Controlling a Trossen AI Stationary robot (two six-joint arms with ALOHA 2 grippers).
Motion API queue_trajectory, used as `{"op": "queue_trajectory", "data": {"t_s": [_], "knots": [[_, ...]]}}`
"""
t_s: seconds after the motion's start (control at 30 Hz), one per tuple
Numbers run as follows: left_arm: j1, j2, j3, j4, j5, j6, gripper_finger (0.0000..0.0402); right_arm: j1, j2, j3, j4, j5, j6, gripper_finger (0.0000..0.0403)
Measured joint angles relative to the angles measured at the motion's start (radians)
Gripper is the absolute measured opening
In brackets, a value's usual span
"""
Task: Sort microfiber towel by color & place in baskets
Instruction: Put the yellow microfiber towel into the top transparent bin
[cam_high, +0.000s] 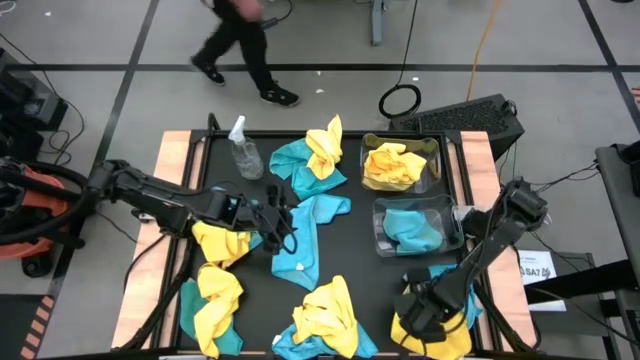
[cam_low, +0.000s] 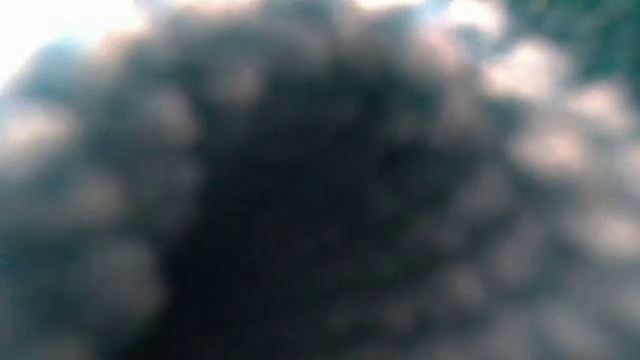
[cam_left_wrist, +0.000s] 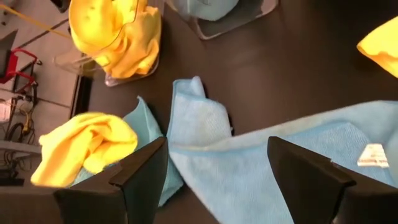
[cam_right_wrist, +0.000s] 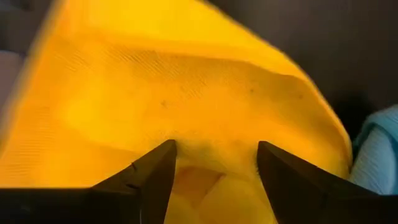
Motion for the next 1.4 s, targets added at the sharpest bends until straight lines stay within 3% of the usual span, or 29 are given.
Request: {"op": "queue_trajectory", "data": {"t_s": [0.23,0.33,0.5,1.0,1.13,1.4], "knots": [[0.000,0.070,0.000,0.045,0.047,-0.007,0.0280,0.034,0.125,0.006,0.009,0.028,0.001,0.0199],[-0.001,0.087,0.000,0.045,0.058,-0.035,0.0280,0.039,0.142,0.005,0.039,0.027,-0.023,0.0147],[-0.002,0.094,0.000,0.045,0.095,-0.075,0.0280,0.039,0.117,0.027,0.059,0.072,-0.035,0.0019],[-0.003,0.094,0.000,0.220,0.259,-0.079,0.0280,0.030,-0.136,0.307,-0.174,0.490,-0.054,0.0003],[-0.003,0.094,0.000,0.222,0.267,-0.080,0.0280,0.034,-0.200,0.366,-0.151,0.569,-0.108,0.0002],[-0.003,0.094,0.000,0.221,0.267,-0.080,0.0280,0.039,-0.323,0.374,0.130,0.691,-0.395,0.0001]]}}
